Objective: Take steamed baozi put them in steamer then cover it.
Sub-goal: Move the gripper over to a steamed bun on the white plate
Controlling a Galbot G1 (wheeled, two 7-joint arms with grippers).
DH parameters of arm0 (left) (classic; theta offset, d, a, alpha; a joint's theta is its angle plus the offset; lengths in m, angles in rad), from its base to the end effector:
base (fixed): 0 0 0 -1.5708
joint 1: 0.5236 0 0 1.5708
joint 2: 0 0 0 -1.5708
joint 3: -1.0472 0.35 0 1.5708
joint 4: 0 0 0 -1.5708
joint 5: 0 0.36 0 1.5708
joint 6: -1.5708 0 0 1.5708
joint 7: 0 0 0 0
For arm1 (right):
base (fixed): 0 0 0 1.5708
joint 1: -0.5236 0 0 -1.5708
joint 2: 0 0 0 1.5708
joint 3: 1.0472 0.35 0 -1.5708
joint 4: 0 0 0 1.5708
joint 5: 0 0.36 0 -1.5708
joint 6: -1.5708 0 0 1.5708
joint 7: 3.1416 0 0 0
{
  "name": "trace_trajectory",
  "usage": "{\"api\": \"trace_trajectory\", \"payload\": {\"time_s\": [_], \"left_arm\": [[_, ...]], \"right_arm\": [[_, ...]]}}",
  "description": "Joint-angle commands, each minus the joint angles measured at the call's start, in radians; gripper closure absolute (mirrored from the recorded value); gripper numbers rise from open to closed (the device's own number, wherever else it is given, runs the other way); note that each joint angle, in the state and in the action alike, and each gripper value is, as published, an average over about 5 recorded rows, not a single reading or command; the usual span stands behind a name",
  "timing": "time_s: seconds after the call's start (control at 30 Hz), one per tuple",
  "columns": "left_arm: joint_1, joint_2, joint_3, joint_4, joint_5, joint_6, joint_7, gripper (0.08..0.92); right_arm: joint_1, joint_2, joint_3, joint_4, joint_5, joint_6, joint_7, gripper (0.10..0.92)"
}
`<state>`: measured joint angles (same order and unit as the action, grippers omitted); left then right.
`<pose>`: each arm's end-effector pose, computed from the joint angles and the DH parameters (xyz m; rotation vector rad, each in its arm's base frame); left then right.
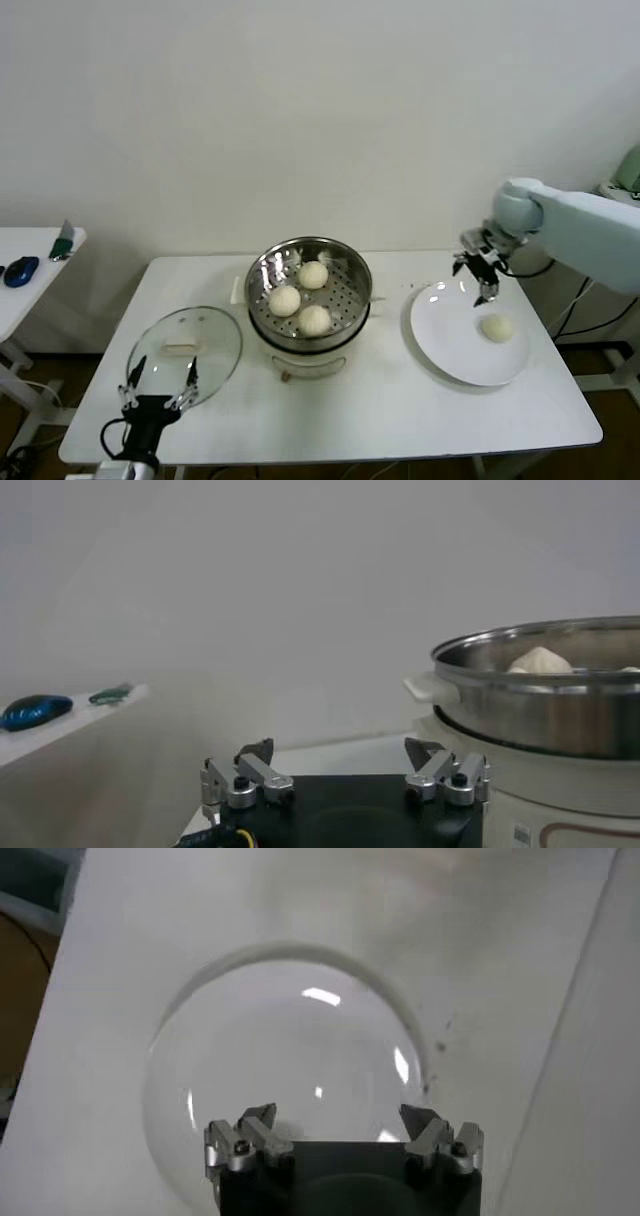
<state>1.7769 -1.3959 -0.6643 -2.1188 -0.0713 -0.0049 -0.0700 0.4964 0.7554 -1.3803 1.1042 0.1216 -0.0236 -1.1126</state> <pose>0.1251 0.0707 -0.3165 0.1252 -2.9720 -0.2369 0.5691 -0.1644 -0.1207 1.3159 -1.1697 1.5092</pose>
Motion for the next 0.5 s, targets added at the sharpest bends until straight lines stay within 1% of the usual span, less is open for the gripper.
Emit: {"api": "trace_trajectory", "payload": {"time_s": [0.03,0.13,0.5], "left_arm": [[0.02,-0.012,-0.005,0.0,0.008,0.001,0.0,0.177],[0.026,-0.018,-0.008,0.003,0.011,0.001,-0.003,0.177],[0.02,-0.022,-0.005,0.014,0.023,0.002,-0.008,0.177]], "right_arm": [[-0.3,-0.023,0.252,-0.236,-0.179,0.013,0.005,0.203],[-0.332,-0.002,0.293,-0.275,-0.204,0.024,0.006,0.203],[-0.387,0.012,0.362,-0.328,-0.234,0.036,0.01,0.203]]}}
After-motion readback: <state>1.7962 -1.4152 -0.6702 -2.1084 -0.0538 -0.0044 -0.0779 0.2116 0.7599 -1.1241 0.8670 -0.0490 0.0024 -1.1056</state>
